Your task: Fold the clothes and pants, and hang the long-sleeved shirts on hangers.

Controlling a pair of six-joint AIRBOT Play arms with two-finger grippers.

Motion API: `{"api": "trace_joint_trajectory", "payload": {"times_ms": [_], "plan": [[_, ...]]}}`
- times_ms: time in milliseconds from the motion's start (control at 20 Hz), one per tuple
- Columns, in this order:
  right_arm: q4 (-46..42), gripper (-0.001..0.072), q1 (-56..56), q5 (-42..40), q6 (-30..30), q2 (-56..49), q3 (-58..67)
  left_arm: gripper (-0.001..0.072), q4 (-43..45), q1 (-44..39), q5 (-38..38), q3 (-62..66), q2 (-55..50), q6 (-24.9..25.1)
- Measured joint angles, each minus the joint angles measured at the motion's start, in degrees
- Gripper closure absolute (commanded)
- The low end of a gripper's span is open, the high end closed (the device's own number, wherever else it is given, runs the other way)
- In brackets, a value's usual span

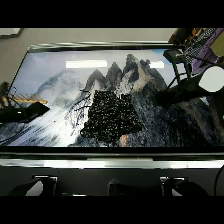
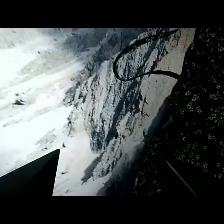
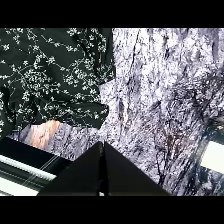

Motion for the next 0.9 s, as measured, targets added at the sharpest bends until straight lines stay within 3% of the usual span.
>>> {"api": "trace_joint_trajectory", "payload": {"times_ms": [200, 550, 600, 650, 700, 900], "plan": [[0.0, 0.0681, 0.0, 0.0, 0.0, 0.0, 0.0, -0.0013, -9.2, -6.3, 3.2, -4.8, -9.3, 0.8], [0.0, 0.0682, 0.0, 0.0, 0.0, 0.0, 0.0, 0.001, -13.4, -19.0, 7.6, -6.5, -20.1, 1.1], [0.0, 0.0681, 0.0, 0.0, 0.0, 0.0, 0.0, 0.022, -13.5, -20.2, 7.6, -6.6, -20.7, 1.1], [0.0, 0.0682, 0.0, 0.0, 0.0, 0.0, 0.0, 0.0581, -13.7, -21.2, 7.8, -6.6, -21.1, 1.1], [0.0, 0.0682, 0.0, 0.0, 0.0, 0.0, 0.0, 0.0686, -13.8, -22.0, 7.9, -6.7, -21.4, 1.1], [0.0, 0.0679, 0.0, 0.2, 0.2, 0.0, 0.0, 0.0685, -13.9, -23.4, 8.3, -6.7, -22.0, 1.2]]}}
